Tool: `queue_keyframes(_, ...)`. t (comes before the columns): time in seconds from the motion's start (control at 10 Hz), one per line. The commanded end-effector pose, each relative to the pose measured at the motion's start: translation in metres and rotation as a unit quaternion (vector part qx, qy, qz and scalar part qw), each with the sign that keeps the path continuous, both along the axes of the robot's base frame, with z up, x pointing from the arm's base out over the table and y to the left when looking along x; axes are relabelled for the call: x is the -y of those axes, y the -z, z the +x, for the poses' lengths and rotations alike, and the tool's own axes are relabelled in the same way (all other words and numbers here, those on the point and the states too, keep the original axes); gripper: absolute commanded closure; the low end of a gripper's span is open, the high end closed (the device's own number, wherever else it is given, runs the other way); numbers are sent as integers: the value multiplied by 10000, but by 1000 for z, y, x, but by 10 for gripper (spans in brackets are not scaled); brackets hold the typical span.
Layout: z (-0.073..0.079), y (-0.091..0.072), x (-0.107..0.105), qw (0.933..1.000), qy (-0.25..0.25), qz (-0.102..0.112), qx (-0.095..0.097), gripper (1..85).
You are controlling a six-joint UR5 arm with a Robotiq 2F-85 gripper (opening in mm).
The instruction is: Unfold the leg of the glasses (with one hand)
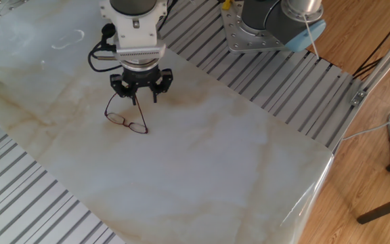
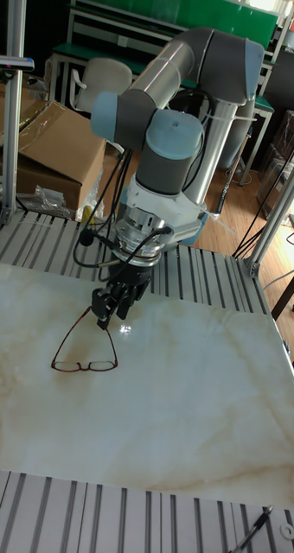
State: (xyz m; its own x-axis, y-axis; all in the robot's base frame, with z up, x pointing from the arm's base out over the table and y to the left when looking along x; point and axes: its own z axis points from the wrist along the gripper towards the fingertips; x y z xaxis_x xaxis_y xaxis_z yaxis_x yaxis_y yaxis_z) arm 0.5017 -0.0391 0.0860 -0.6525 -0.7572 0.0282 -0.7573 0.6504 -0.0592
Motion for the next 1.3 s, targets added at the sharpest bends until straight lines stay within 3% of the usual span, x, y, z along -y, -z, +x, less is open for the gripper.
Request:
queue_keyframes(0.0,11,2,15,10000,-67,17,52,567)
queue_keyframes(0.2,16,3,23,9999,-24,11,101,707)
queue_keyframes(0.4,17,3,15,9999,109,78,78,837)
queue_keyframes(1.0,14,-21,-19,9988,431,139,-206,843)
queue_keyframes(1.2,11,-31,-19,9990,383,-1,-241,843)
